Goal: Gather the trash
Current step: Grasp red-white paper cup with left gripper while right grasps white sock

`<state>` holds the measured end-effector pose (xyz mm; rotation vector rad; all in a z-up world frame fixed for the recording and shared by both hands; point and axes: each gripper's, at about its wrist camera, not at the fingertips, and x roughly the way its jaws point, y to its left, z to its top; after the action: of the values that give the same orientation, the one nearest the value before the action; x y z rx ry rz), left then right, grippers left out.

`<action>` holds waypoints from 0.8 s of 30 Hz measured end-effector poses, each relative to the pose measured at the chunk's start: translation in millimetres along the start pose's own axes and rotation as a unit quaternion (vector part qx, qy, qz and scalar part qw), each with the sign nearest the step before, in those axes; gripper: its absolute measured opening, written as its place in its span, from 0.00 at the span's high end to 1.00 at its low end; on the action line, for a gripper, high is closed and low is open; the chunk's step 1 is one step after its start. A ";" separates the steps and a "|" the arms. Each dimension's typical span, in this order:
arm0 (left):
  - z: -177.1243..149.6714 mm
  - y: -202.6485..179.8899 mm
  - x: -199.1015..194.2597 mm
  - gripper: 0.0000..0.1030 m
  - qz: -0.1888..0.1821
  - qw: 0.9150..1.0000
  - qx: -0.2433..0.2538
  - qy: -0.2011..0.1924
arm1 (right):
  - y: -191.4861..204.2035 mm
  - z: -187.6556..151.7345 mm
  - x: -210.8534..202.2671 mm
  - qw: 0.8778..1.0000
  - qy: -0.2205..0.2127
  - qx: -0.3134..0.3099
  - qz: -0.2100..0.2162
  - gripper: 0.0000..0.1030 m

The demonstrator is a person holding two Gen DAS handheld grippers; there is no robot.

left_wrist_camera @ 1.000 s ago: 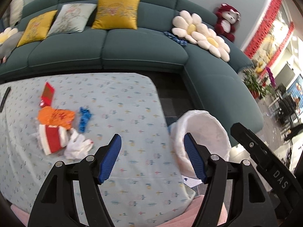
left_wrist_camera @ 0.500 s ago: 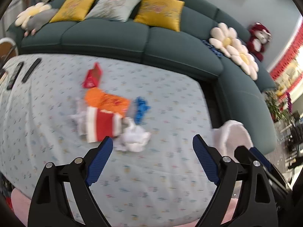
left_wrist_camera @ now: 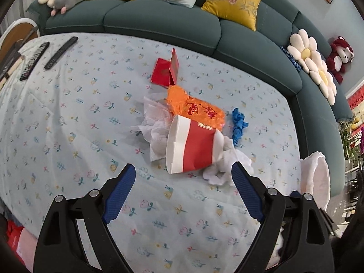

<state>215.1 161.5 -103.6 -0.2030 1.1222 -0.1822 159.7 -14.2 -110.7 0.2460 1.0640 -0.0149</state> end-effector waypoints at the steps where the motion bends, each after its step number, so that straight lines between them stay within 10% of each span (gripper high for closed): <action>1: 1.8 -0.4 5.1 0.21 -0.002 1.000 0.002 0.004 | 2.3 1.0 6.8 1.000 0.005 -0.002 -0.002 0.37; 11: 21.3 -11.6 60.1 0.34 -0.020 0.999 0.024 0.042 | 14.6 16.2 65.9 0.999 0.042 -0.006 -0.015 0.37; 16: 23.3 -11.6 79.5 0.56 -0.032 0.997 0.022 0.060 | 11.4 18.6 85.7 0.998 0.056 0.002 -0.015 0.38; 19: 20.4 -11.1 85.9 0.81 -0.038 0.997 0.023 0.070 | 8.5 17.8 93.9 0.998 0.068 0.004 -0.007 0.56; 24: 16.9 -9.8 82.0 0.88 -0.053 0.996 0.021 0.064 | 3.5 12.4 96.9 0.997 0.076 0.012 0.010 0.80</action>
<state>264.6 133.1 -165.5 -0.2163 1.2353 -0.3174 218.2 -3.1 -188.3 0.2832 1.2127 0.0084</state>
